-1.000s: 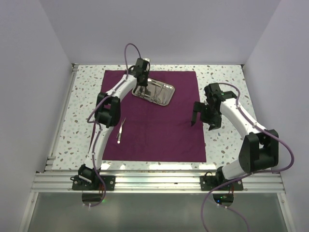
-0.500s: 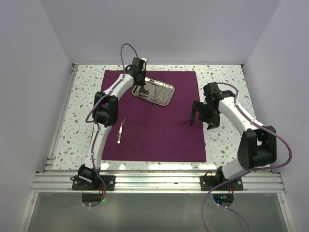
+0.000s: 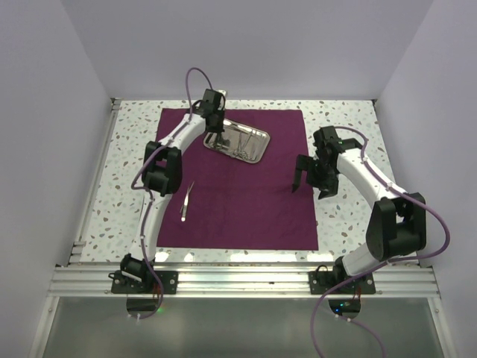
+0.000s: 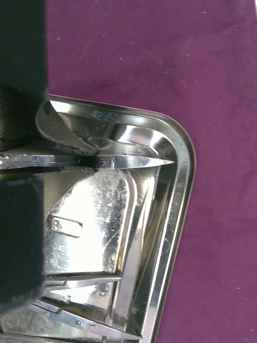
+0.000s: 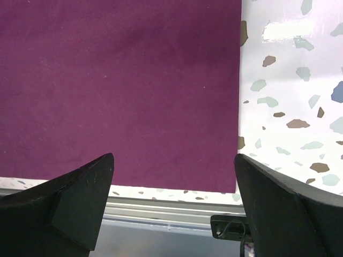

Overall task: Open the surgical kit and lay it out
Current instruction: Pick up the medical item from the container.

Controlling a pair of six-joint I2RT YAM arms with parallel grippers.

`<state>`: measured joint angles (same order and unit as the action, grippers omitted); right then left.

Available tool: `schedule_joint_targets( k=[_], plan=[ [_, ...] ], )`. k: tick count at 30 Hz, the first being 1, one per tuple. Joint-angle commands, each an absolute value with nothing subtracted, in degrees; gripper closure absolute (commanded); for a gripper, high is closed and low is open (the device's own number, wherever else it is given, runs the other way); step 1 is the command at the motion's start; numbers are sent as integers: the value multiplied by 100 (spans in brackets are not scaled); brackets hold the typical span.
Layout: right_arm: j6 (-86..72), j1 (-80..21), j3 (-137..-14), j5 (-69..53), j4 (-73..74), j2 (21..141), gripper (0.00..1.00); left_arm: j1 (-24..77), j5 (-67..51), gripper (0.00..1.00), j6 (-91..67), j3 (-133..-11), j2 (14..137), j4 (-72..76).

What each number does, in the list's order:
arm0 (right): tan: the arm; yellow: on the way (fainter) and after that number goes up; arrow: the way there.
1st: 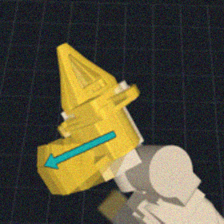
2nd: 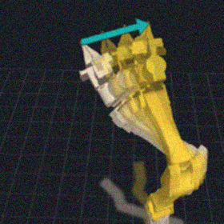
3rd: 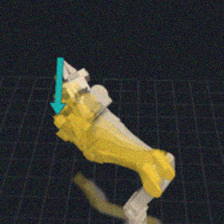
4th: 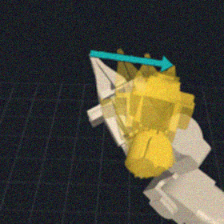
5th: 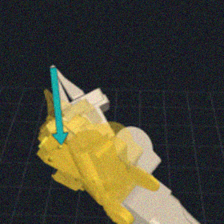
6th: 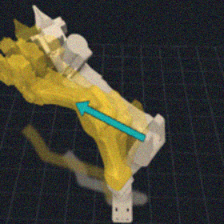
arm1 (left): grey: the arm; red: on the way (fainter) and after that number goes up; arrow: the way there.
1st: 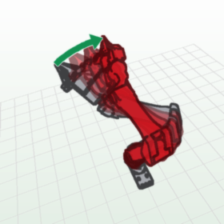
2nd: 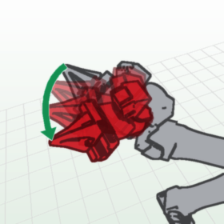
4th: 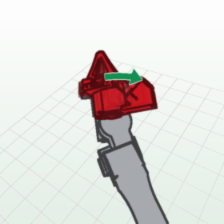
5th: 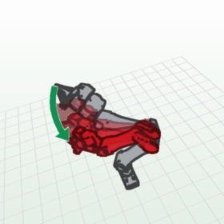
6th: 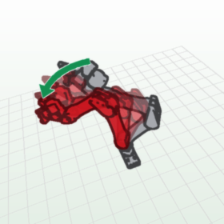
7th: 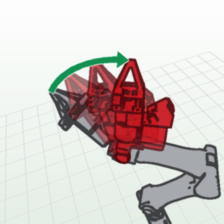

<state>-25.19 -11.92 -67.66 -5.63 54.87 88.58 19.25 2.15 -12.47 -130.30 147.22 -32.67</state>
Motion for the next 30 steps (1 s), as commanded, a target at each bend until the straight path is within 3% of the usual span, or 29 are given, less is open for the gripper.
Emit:
schedule_joint_targets(
  k=[1, 24, 30],
  plan=[
    [-2434, -1178, -7014, -721, 5405, 8833, 2, 1925, 194, 100, -1353, -12700, 14670, -4211],
    [-2443, -1178, -6812, -835, 5247, 8517, 2, 1863, 26, 100, -1898, -12701, 13334, -4210],
    [-2435, -1169, -6768, -817, 5256, 8385, 2, 1995, 26, 100, -2310, -11086, 12201, -3799]
  ],
)
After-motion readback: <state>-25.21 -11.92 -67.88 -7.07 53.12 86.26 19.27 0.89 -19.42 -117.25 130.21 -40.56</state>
